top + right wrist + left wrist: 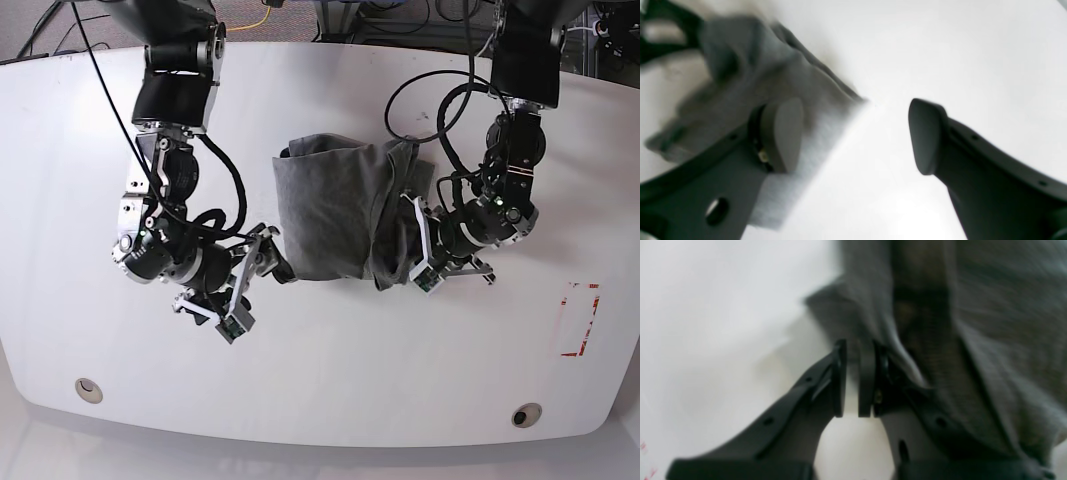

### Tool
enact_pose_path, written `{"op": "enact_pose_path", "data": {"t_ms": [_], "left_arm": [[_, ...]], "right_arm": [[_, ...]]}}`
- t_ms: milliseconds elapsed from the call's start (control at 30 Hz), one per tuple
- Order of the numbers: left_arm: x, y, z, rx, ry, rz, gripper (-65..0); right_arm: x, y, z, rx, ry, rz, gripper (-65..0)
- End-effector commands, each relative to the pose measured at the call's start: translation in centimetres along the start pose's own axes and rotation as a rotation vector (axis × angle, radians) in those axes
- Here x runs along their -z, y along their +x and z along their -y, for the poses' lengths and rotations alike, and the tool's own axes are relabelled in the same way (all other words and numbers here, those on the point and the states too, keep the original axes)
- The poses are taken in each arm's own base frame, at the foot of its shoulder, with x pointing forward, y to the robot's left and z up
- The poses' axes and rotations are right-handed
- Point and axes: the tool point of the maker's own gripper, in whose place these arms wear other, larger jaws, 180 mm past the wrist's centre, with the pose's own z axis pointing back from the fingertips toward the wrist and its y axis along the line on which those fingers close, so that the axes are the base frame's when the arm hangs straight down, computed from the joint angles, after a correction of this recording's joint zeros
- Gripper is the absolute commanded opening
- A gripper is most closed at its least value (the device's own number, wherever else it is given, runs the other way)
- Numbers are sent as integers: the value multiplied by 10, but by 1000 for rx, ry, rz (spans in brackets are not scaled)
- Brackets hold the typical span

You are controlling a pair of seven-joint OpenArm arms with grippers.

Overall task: Layout the t-shirt on the table in an organized manner, then fold the t-shirt properly
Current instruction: 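Grasp the strip end with the right gripper and fold it onto the stack, then grasp opposite sides of the folded grey bundle with both grippers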

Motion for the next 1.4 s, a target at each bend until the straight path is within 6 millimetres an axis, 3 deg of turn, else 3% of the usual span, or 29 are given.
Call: {"op": "enact_pose_path", "data": {"t_ms": [0, 133, 233, 600, 733, 833, 1033, 1200, 1267, 1367], "left_arm": [[-5, 21, -9, 13, 18, 62, -604], [-8, 28, -13, 16, 28, 78, -606], [-18, 35, -27, 3, 69, 108, -606], [-105, 97, -122, -35, 370, 337, -603], [-109, 102, -127, -30, 382, 347, -603], [-99, 103, -113, -7, 344, 335, -603], [-56, 90, -37, -3, 159, 291, -606], [-36, 77, 13, -35, 49, 267, -607], [-33, 71, 26, -52, 23, 259, -607], [-35, 70, 37, -60, 10, 264, -607]], "right_arm": [[-7, 21, 4, -24, -8, 66, -176], [-8, 19, 7, -26, -14, 58, -176], [-8, 18, 7, -25, -14, 56, -176], [-8, 21, 8, -23, -16, 78, -176], [-7, 21, 7, -24, -14, 80, -176], [-4, 18, 7, -18, -6, 71, -176], [9, 15, 6, 26, 27, 94, -176], [30, 11, -4, 62, 87, 121, -181], [38, 10, -8, 68, 110, 129, -216], [44, 8, -8, 75, 127, 148, -336]]}}
